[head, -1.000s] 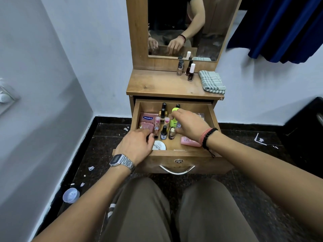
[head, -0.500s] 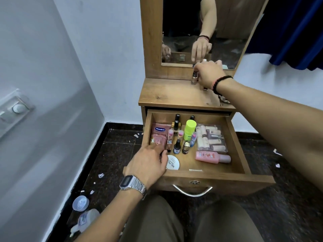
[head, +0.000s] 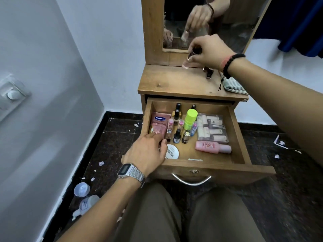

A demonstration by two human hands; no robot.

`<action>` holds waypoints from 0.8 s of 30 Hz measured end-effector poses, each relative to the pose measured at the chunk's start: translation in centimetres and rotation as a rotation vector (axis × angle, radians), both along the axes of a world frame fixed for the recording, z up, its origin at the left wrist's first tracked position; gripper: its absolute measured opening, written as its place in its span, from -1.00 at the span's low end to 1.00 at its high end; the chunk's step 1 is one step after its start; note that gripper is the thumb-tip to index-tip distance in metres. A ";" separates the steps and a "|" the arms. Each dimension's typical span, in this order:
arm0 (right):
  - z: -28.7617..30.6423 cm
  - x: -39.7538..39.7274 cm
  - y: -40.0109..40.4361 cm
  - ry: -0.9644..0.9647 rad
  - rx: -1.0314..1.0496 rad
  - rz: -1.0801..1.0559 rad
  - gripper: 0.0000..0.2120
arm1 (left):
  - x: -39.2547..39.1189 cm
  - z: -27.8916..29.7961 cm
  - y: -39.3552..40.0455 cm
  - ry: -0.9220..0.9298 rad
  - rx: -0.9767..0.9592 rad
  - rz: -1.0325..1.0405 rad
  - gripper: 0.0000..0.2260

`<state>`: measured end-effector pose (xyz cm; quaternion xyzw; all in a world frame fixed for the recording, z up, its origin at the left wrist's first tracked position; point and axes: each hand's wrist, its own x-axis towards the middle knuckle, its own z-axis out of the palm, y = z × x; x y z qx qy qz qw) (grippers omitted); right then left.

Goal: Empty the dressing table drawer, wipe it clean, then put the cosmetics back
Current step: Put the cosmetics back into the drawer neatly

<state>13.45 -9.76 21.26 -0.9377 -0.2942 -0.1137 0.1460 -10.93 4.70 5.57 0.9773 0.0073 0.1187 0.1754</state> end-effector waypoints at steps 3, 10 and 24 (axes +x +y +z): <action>1.8 -7.1 -1.8 0.099 0.056 0.148 -0.79 | -0.1 0.3 -0.1 0.022 0.005 -0.011 -0.78; -4.3 -15.4 -5.9 0.312 -0.051 0.170 -0.83 | -0.2 0.9 -0.3 0.028 0.020 -0.009 -0.78; -14.1 -13.3 -6.6 0.346 0.019 -0.051 -0.64 | 0.1 0.6 0.1 0.040 0.011 -0.008 -0.76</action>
